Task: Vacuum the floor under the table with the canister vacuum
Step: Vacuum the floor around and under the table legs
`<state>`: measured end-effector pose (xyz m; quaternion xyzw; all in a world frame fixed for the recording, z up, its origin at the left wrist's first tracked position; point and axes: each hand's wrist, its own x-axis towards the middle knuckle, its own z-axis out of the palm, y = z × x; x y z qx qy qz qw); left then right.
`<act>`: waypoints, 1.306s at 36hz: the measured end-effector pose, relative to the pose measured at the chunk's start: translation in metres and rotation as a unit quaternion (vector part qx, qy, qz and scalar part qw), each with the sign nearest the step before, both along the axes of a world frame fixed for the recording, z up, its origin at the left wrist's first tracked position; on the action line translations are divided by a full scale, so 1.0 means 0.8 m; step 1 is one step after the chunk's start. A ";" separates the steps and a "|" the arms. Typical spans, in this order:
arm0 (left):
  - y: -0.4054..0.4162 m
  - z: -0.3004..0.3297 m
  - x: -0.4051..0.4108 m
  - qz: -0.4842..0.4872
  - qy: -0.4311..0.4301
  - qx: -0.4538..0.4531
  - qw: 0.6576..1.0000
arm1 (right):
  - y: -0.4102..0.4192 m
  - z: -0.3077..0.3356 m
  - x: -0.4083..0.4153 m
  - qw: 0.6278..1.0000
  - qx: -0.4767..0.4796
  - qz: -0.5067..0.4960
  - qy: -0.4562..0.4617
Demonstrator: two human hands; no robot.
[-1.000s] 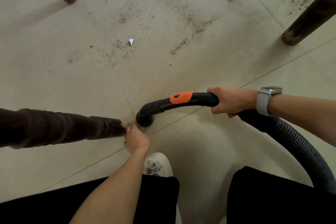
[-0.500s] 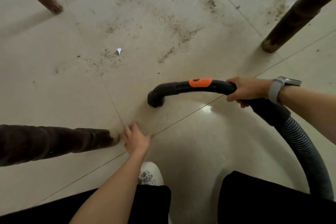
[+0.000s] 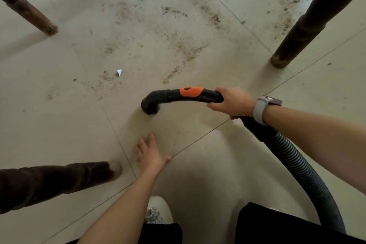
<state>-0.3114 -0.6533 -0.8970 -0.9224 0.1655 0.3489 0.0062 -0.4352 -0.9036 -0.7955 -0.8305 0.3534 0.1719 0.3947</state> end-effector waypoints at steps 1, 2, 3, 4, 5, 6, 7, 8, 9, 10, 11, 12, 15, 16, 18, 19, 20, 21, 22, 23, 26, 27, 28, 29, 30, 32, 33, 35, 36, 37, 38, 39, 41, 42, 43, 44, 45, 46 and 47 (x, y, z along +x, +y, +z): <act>-0.003 0.000 0.002 -0.008 0.005 0.005 1.000 | -0.005 0.000 -0.005 1.000 -0.014 -0.013 -0.005; -0.005 -0.001 0.004 -0.013 0.011 0.010 1.000 | -0.010 0.001 -0.009 0.999 -0.031 -0.025 -0.009; -0.007 -0.001 0.006 -0.014 0.016 0.015 1.000 | -0.015 0.001 -0.013 0.998 -0.053 -0.037 -0.013; -0.009 -0.001 0.007 -0.012 0.020 0.019 1.000 | -0.020 0.002 -0.016 0.996 -0.076 -0.047 -0.016; -0.010 -0.001 0.008 -0.009 0.022 0.022 0.999 | -0.024 0.003 -0.019 0.994 -0.093 -0.057 -0.020; -0.011 -0.001 0.009 -0.008 0.023 0.024 0.999 | -0.028 0.003 -0.022 0.992 -0.104 -0.067 -0.023; -0.011 -0.001 0.009 -0.010 0.024 0.025 0.999 | -0.032 0.004 -0.025 0.991 -0.110 -0.076 -0.025; -0.012 -0.001 0.009 -0.010 0.024 0.025 0.999 | -0.034 0.003 -0.026 0.990 -0.113 -0.083 -0.024; -0.012 -0.002 0.009 -0.010 0.024 0.024 0.999 | -0.035 0.003 -0.027 0.989 -0.115 -0.088 -0.022; -0.012 -0.002 0.008 -0.010 0.025 0.023 0.999 | -0.034 0.003 -0.026 0.989 -0.119 -0.090 -0.022; -0.012 -0.002 0.009 -0.010 0.025 0.022 0.999 | -0.033 0.002 -0.025 0.988 -0.126 -0.090 -0.023; -0.012 -0.002 0.009 -0.009 0.026 0.022 0.999 | -0.031 0.000 -0.023 0.987 -0.135 -0.088 -0.026; -0.013 -0.001 0.009 -0.006 0.027 0.024 0.999 | -0.021 -0.002 -0.015 0.981 -0.176 -0.076 -0.033; -0.013 -0.001 0.009 -0.007 0.026 0.025 0.999 | -0.017 -0.003 -0.011 0.979 -0.190 -0.068 -0.034; -0.015 -0.002 0.009 -0.006 0.026 0.025 0.999 | -0.008 -0.003 -0.003 0.976 -0.211 -0.048 -0.037; -0.017 -0.001 0.009 -0.005 0.024 0.027 0.999 | -0.005 -0.003 0.001 0.974 -0.219 -0.038 -0.037; -0.020 -0.001 0.009 -0.003 0.022 0.029 0.999 | -0.002 -0.003 0.005 0.972 -0.228 -0.030 -0.036; -0.023 0.000 0.008 -0.001 0.019 0.032 0.999 | -0.001 -0.003 0.007 0.970 -0.239 -0.024 -0.034; -0.025 0.000 0.008 0.002 0.018 0.034 0.999 | -0.002 -0.002 0.008 0.968 -0.246 -0.022 -0.033; -0.027 0.000 0.008 0.005 0.017 0.036 0.999 | -0.004 -0.001 0.008 0.967 -0.252 -0.025 -0.033; -0.027 -0.002 0.009 0.006 0.013 0.037 0.999 | -0.019 0.005 -0.001 0.961 -0.268 -0.052 -0.032; -0.026 -0.002 0.010 0.005 0.012 0.036 0.999 | -0.025 0.009 -0.006 0.957 -0.280 -0.067 -0.028; -0.025 -0.003 0.010 0.004 0.011 0.035 0.999 | -0.032 0.013 -0.011 0.953 -0.292 -0.083 -0.022; -0.025 -0.002 0.010 0.002 0.010 0.035 0.999 | -0.038 0.017 -0.017 0.948 -0.301 -0.098 -0.016; -0.025 -0.003 0.011 0.001 0.010 0.037 0.999 | -0.044 0.020 -0.022 0.944 -0.308 -0.114 -0.011; -0.029 -0.002 0.010 -0.002 0.009 0.045 0.999 | -0.051 0.022 -0.030 0.936 -0.320 -0.146 0.000; -0.031 0.000 0.010 -0.006 0.009 0.052 0.999 | -0.053 0.021 -0.032 0.933 -0.325 -0.156 0.002; -0.036 0.003 0.011 -0.018 0.007 0.069 0.997 | -0.049 0.023 -0.031 0.932 -0.328 -0.155 0.002; -0.038 0.004 0.011 -0.024 0.004 0.075 0.997 | -0.045 0.023 -0.029 0.935 -0.323 -0.150 -0.002; -0.042 0.006 0.012 -0.029 -0.001 0.075 0.997 | -0.040 0.025 -0.026 0.939 -0.314 -0.143 -0.005; -0.047 0.007 0.012 -0.033 -0.007 0.072 0.997 | -0.032 0.026 -0.022 0.943 -0.306 -0.133 -0.007; -0.052 0.008 0.013 -0.034 -0.011 0.067 0.997 | -0.024 0.027 -0.018 0.946 -0.302 -0.120 -0.007; -0.063 0.011 0.013 -0.041 -0.004 0.055 0.998 | -0.006 0.027 -0.010 0.953 -0.289 -0.090 -0.016; -0.068 0.012 0.013 -0.047 0.007 0.046 0.998 | 0.001 0.026 -0.007 0.960 -0.269 -0.075 -0.026; -0.073 0.013 0.012 -0.053 0.020 0.035 0.998 | 0.007 0.025 -0.005 0.971 -0.229 -0.062 -0.035; -0.076 0.013 0.010 -0.055 0.033 0.023 0.998 | 0.010 0.024 -0.004 0.984 -0.166 -0.056 -0.041; -0.078 0.012 0.009 -0.053 0.045 0.011 0.997 | 0.012 0.025 -0.003 0.993 -0.084 -0.063 -0.044; -0.078 0.011 0.007 -0.051 0.055 0.003 0.997 | 0.011 0.026 -0.003 0.996 0.003 -0.081 -0.045; -0.078 0.010 0.005 -0.052 0.062 0.000 0.997 | 0.010 0.027 -0.004 0.992 0.068 -0.098 -0.043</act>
